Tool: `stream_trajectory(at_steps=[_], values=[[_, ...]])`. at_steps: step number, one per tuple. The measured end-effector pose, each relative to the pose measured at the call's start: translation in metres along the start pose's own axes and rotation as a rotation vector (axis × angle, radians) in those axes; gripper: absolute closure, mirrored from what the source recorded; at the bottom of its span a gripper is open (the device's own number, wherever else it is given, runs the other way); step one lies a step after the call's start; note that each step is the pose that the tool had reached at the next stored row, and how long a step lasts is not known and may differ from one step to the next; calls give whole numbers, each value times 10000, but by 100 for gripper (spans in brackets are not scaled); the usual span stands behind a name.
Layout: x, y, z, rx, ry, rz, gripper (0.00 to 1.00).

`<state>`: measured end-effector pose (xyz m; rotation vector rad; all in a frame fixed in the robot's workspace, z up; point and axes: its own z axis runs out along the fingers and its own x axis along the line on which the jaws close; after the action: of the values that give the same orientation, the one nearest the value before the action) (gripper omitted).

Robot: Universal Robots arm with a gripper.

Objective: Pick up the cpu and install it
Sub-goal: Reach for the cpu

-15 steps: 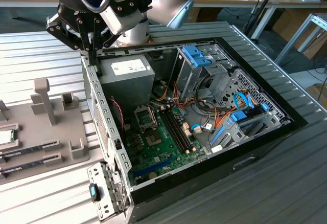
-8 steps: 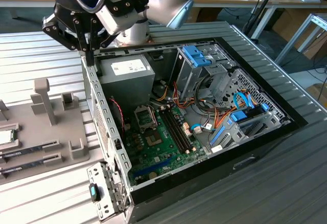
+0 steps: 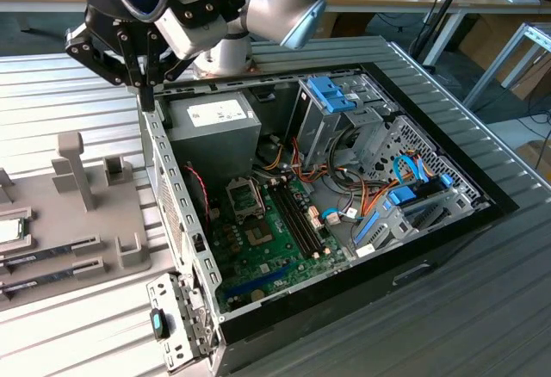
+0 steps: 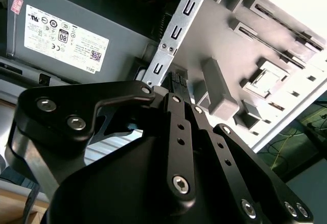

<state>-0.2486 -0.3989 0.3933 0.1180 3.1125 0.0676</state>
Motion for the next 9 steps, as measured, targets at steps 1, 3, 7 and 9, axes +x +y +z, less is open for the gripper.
stream_trajectory(at_steps=[1, 3, 7, 9], values=[[7, -1, 0, 0, 0, 0, 89], [21, -2, 0, 0, 0, 0, 89], [42, -3, -1, 0, 0, 0, 89], [53, -4, -2, 0, 0, 0, 89]])
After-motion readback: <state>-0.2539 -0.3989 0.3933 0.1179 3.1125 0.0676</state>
